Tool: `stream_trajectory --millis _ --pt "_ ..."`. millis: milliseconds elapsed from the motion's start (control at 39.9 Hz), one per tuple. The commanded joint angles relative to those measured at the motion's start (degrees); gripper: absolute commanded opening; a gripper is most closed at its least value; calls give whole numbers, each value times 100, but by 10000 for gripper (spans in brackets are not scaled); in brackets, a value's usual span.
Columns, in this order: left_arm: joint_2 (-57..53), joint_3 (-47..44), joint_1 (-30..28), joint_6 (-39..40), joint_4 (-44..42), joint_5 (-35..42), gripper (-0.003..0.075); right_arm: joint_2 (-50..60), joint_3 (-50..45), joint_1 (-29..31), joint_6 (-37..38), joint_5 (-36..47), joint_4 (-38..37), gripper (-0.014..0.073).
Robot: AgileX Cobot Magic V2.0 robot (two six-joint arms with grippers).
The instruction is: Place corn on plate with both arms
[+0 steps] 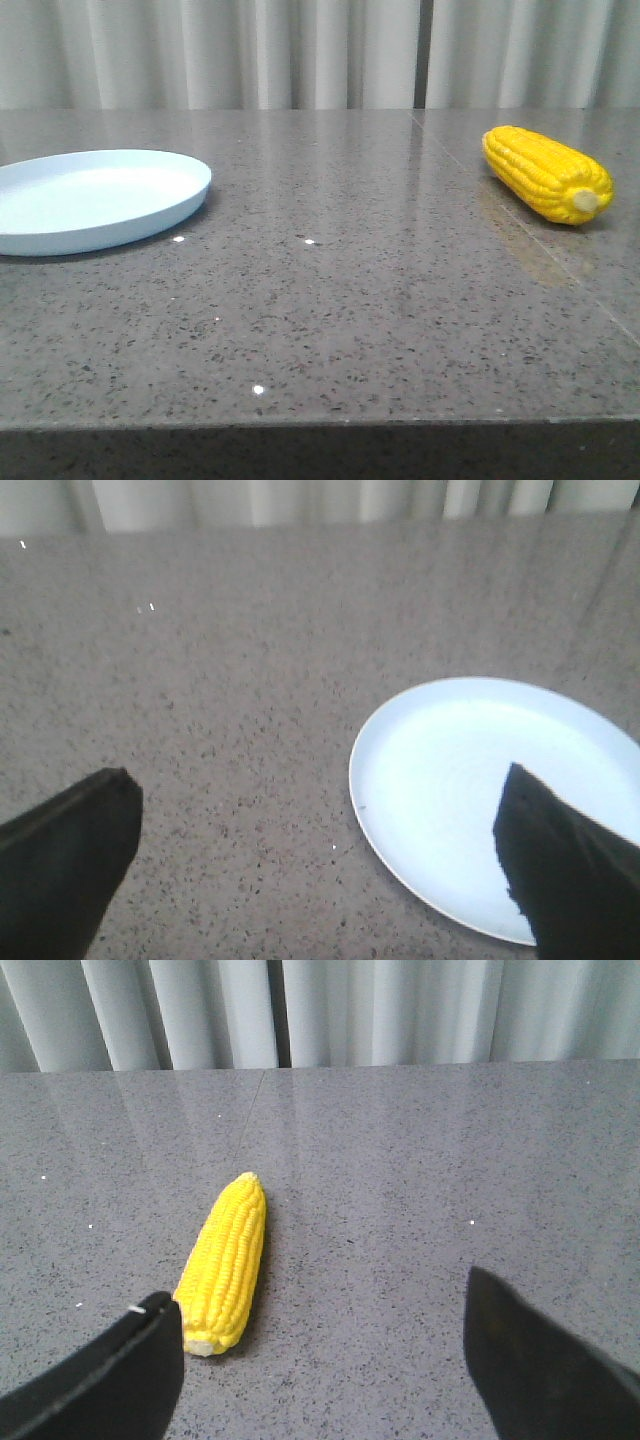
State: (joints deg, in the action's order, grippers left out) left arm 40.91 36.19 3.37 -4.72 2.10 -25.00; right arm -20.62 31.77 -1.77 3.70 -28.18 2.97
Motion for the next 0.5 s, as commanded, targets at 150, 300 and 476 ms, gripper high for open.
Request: stream_trajectory --millis 150,300,476 --pt "1801 1359 10 0 124 -776 692 -86 202 45 -45 416 3 601" --pt "2787 1855 200 0 125 -1196 692 -86 202 45 -45 416 3 601" --pt "3683 2246 478 0 150 -1307 692 -86 202 45 -45 416 3 601"
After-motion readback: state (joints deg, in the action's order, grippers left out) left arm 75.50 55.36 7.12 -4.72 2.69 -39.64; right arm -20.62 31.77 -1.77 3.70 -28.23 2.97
